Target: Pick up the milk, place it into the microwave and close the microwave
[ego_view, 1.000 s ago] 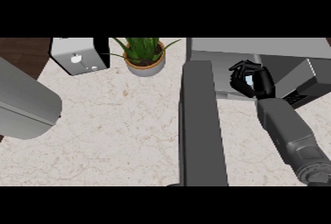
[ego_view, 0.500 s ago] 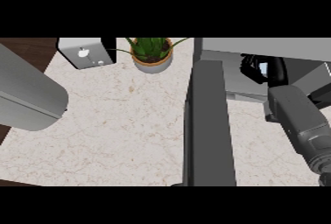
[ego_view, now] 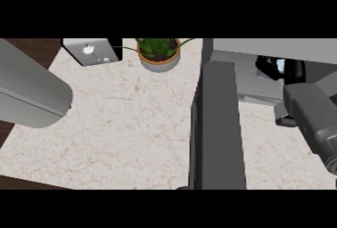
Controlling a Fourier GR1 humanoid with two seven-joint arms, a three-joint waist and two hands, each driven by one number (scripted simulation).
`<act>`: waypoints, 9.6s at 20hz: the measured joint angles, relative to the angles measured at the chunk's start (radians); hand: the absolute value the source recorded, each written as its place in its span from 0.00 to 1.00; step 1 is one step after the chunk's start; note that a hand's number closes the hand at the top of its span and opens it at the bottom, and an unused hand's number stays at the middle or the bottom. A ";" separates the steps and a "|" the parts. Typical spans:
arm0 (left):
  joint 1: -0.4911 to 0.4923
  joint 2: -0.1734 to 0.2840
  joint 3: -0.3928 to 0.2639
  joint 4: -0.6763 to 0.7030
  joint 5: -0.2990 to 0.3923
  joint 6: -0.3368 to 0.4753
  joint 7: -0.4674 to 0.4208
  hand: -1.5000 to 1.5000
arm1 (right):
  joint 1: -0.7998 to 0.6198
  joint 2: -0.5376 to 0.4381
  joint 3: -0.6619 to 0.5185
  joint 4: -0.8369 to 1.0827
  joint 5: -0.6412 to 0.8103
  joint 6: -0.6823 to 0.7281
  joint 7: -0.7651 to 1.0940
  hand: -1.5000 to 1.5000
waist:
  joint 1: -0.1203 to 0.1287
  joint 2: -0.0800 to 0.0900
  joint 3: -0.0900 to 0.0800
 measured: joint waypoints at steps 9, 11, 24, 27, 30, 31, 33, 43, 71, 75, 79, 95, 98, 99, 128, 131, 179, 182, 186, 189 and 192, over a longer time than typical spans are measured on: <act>-0.046 0.023 -0.005 0.028 -0.003 -0.003 0.000 0.00 | -0.024 -0.030 -0.010 0.011 0.000 -0.028 0.028 1.00 | 0.026 0.017 0.002; -0.051 0.022 -0.007 0.035 -0.007 -0.003 0.000 0.00 | -0.024 -0.036 -0.012 0.012 -0.001 -0.028 0.026 1.00 | 0.029 0.019 0.003; -0.093 0.049 0.002 0.061 -0.056 -0.010 -0.002 0.00 | -0.034 -0.070 -0.024 0.019 -0.004 -0.022 0.032 1.00 | 0.049 0.033 0.005; -0.102 0.055 0.002 0.064 -0.065 -0.010 0.000 0.00 | -0.037 -0.081 -0.019 0.023 0.004 -0.053 0.046 0.00 | 0.051 0.033 0.004; -0.112 0.059 -0.003 0.077 -0.076 -0.011 0.002 0.00 | -0.062 -0.050 -0.039 0.012 -0.018 -0.006 0.032 0.00 | 0.054 0.031 0.007; -0.116 0.060 -0.004 0.079 -0.079 -0.010 0.003 0.00 | -0.071 -0.039 -0.036 0.012 -0.017 0.013 0.029 0.00 | 0.055 0.029 0.006; -0.123 0.060 -0.007 0.087 -0.088 -0.011 0.002 0.00 | -0.082 -0.018 -0.026 0.023 -0.008 0.044 0.040 0.00 | 0.060 0.029 0.005; -0.151 0.063 -0.024 0.115 -0.122 -0.018 0.004 0.00 | -0.173 0.078 0.030 0.053 0.050 -0.023 0.161 0.00 | 0.067 0.016 -0.001; -0.087 -0.075 -0.178 0.181 -0.287 -0.152 -0.055 0.00 | -0.098 0.098 -0.040 0.016 0.003 0.035 0.067 0.00 | -0.055 -0.032 -0.002; -0.086 -0.101 -0.239 0.194 -0.323 -0.192 -0.058 0.00 | -0.060 0.115 -0.066 0.012 -0.030 0.162 0.020 0.00 | -0.073 -0.040 -0.002; -0.095 -0.106 -0.295 0.247 -0.369 -0.250 -0.060 0.00 | -0.001 0.138 -0.090 0.009 -0.064 0.301 -0.042 0.00 | -0.099 -0.049 -0.003; -0.213 -0.163 -0.452 0.434 -0.743 -0.221 -0.238 1.00 | 0.324 0.286 -0.050 -0.099 -0.105 0.522 -0.168 0.00 | -0.176 -0.085 -0.007; -0.239 -0.165 -0.490 0.466 -0.800 -0.186 -0.272 1.00 | 0.411 0.297 -0.024 -0.143 -0.094 0.509 -0.182 0.00 | -0.190 -0.090 -0.008; -0.250 -0.165 -0.497 0.480 -0.812 -0.178 -0.276 1.00 | 0.447 0.289 -0.017 -0.161 -0.092 0.515 -0.190 0.00 | -0.191 -0.090 -0.008; -0.606 -0.161 -1.104 1.032 -0.982 0.372 -0.493 1.00 | 1.320 0.110 0.102 -1.207 -0.423 0.801 -0.007 0.00 | -0.217 -0.076 -0.010; -0.646 -0.160 -1.209 1.063 -0.923 0.481 -0.473 1.00 | 1.344 0.099 0.127 -1.313 -0.476 0.826 0.045 0.00 | -0.225 -0.075 -0.010; -1.347 -0.167 -1.353 1.442 -0.138 1.172 -0.517 1.00 | 1.360 -0.045 0.227 -1.922 -0.849 0.846 0.500 0.00 | -0.411 -0.013 -0.009; -1.345 -0.167 -1.348 1.441 -0.105 1.167 -0.540 1.00 | 1.350 -0.049 0.224 -1.926 -0.862 0.844 0.508 0.00 | -0.414 -0.011 -0.008; -1.341 -0.167 -1.340 1.436 -0.062 1.166 -0.561 1.00 | 1.336 -0.059 0.217 -1.933 -0.884 0.841 0.519 0.00 | -0.419 -0.009 -0.008; -1.340 -0.167 -1.341 1.438 -0.041 1.177 -0.582 1.00 | 1.330 -0.066 0.213 -1.939 -0.899 0.842 0.526 0.00 | -0.424 -0.009 -0.007; -1.341 -0.167 -1.349 1.441 -0.026 1.187 -0.611 1.00 | 1.323 -0.074 0.215 -1.942 -0.912 0.851 0.531 0.00 | -0.425 -0.007 -0.006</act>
